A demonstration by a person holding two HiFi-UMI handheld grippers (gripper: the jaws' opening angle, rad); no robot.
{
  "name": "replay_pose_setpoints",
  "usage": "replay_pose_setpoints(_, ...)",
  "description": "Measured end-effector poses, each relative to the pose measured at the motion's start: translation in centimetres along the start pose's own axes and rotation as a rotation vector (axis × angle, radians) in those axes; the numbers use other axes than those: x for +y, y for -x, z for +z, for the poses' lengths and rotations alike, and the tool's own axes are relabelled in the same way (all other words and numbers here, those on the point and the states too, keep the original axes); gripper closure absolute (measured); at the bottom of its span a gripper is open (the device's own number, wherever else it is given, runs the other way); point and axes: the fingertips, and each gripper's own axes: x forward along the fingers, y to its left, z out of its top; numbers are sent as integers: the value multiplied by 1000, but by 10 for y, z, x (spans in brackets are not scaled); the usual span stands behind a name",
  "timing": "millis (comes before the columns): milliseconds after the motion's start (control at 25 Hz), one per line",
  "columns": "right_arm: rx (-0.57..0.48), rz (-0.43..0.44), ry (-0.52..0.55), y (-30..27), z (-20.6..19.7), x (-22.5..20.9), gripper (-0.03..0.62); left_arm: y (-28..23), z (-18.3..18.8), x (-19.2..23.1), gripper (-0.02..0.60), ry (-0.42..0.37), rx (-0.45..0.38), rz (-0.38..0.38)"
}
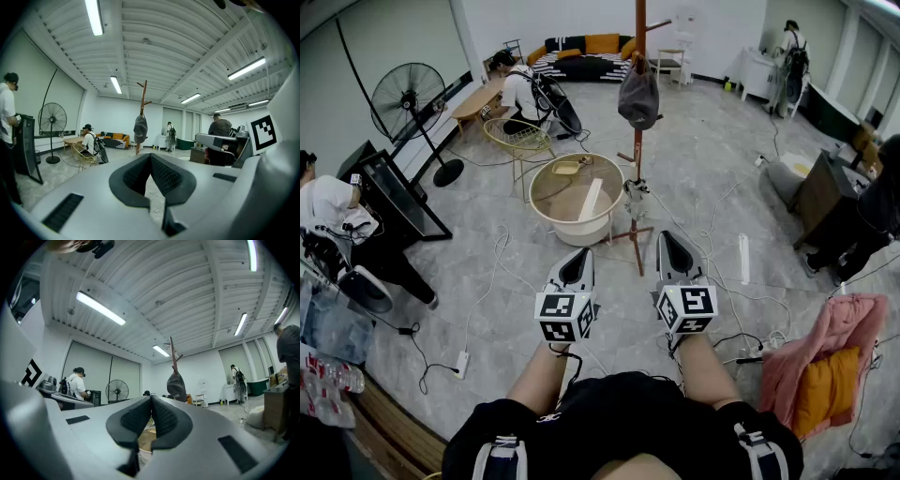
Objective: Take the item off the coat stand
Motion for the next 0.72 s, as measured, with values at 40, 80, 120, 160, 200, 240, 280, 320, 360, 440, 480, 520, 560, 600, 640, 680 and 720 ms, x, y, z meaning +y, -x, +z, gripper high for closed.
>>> replay_pose_setpoints(40, 0, 1, -2, 0, 1, -2, 579, -1, 1, -2, 565, 0, -1, 1)
replay_pose_setpoints(80, 0, 3, -2, 0, 2, -5, 579, -3, 2, -4, 563, 0, -2, 2)
replay_pose_setpoints(120, 1, 5, -1, 0, 2, -6, 579, -4, 3, -5, 564, -1, -3, 3)
replay_pose_setpoints(160, 2, 8, 2, 0, 1, -7, 579, -5, 2, -7, 565, -3, -5, 2)
replay_pose_setpoints(200, 1, 8, 5, 0, -1, -8, 579, -6, 2, -8, 565, -5, -5, 1)
replay_pose_setpoints(240, -2, 5, 8, 1, -2, -8, 579, -7, 1, -9, 565, -7, -6, 1)
replay_pose_setpoints(280, -6, 0, 7, 1, -2, -9, 579, -7, 0, -9, 565, -9, -6, 2)
replay_pose_setpoints(320, -10, -7, 5, 1, -2, -11, 577, -8, 0, -10, 565, -10, -6, 3)
replay_pose_setpoints(360, -11, -12, 2, 0, -2, -14, 577, -9, 0, -11, 565, -12, -6, 5)
replay_pose_setpoints(440, -7, -11, 1, -1, -1, -22, 577, -15, 1, -16, 564, -14, -5, 10)
replay_pose_setpoints(480, -3, -6, 4, -2, -1, -25, 577, -18, 1, -19, 565, -14, -5, 12)
replay_pose_setpoints(520, 1, 0, 9, -2, -2, -29, 577, -21, 1, -22, 565, -13, -5, 15)
replay_pose_setpoints(560, 2, 6, 14, -2, -1, -32, 577, -24, 1, -25, 565, -11, -6, 18)
replay_pose_setpoints(600, 1, 10, 17, -2, 0, -34, 577, -26, 2, -27, 563, -9, -9, 22)
replay_pose_setpoints(640, -2, 13, 17, -2, 1, -37, 577, -28, 2, -30, 564, -7, -11, 24)
replay_pose_setpoints(680, -5, 17, 12, -2, 1, -40, 577, -29, 2, -32, 565, -8, -14, 27)
replay_pose_setpoints(720, -7, 22, 2, -1, 0, -44, 577, -31, 0, -36, 565, -11, -16, 31)
